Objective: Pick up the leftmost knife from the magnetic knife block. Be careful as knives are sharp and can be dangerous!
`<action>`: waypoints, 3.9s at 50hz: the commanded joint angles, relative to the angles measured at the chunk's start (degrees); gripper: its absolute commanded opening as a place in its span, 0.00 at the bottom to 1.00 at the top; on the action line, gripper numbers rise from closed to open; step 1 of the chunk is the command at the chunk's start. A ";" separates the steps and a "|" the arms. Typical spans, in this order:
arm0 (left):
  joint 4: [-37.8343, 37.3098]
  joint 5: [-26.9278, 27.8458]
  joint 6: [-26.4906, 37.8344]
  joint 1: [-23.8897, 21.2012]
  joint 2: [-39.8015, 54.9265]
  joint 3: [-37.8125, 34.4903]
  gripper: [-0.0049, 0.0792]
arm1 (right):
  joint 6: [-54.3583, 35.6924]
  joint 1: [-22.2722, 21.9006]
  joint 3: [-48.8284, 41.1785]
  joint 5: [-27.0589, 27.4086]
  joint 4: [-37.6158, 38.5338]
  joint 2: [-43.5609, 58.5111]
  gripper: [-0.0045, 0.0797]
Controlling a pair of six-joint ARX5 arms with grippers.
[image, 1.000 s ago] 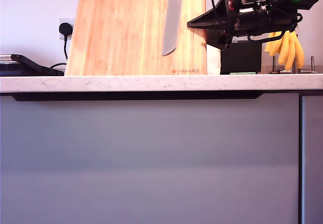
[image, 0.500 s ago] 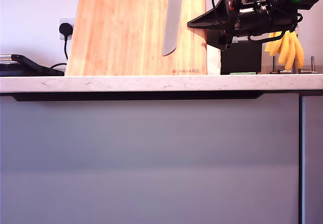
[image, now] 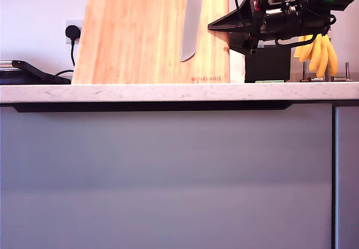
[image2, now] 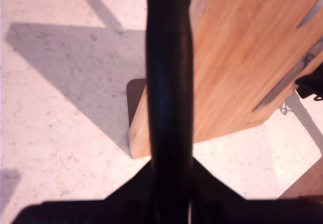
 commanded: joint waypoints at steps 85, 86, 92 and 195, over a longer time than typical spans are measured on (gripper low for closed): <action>42.60 15.15 -20.59 12.17 -7.50 -36.98 0.03 | 0.55 3.76 0.20 1.46 -2.19 0.48 0.04; 43.15 14.80 -21.24 12.02 -7.48 -36.98 0.03 | 0.52 3.76 0.20 1.46 -2.19 0.48 0.04; 47.32 12.81 -25.59 10.75 -6.64 -36.98 0.03 | 0.50 3.76 0.20 1.46 -2.16 0.48 0.04; 55.08 -12.70 -42.51 3.28 6.36 -36.96 0.35 | 0.37 3.78 0.20 1.16 -2.19 0.48 0.04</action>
